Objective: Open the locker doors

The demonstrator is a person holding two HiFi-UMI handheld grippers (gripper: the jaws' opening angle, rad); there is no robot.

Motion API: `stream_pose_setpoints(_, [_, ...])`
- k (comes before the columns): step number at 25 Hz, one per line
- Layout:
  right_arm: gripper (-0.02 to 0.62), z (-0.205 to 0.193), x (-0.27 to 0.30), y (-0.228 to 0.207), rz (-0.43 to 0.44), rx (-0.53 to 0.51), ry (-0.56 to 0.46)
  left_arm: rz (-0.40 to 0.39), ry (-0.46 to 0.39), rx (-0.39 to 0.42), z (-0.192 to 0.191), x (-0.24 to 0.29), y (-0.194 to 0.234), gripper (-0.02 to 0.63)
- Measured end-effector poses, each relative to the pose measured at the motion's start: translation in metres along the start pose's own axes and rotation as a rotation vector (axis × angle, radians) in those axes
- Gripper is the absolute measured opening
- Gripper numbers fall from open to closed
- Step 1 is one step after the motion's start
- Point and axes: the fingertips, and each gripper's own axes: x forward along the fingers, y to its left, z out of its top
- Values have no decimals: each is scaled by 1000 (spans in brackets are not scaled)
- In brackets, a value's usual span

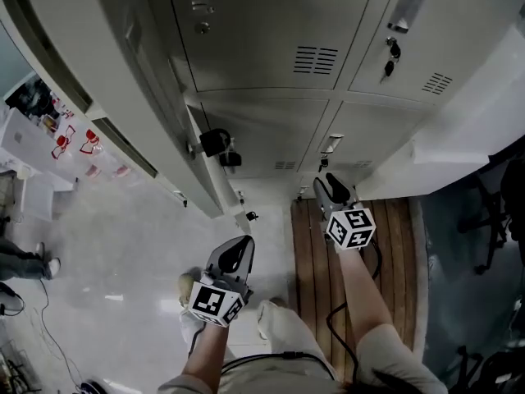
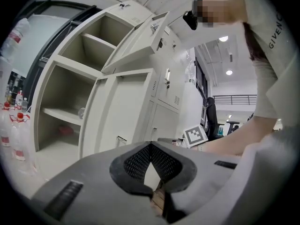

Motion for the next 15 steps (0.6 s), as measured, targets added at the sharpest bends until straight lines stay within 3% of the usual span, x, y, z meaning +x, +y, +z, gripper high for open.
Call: stream_pose_setpoints(15, [200, 18, 66, -54, 4, 1, -9, -38, 23, -14, -25, 80, -35, -2])
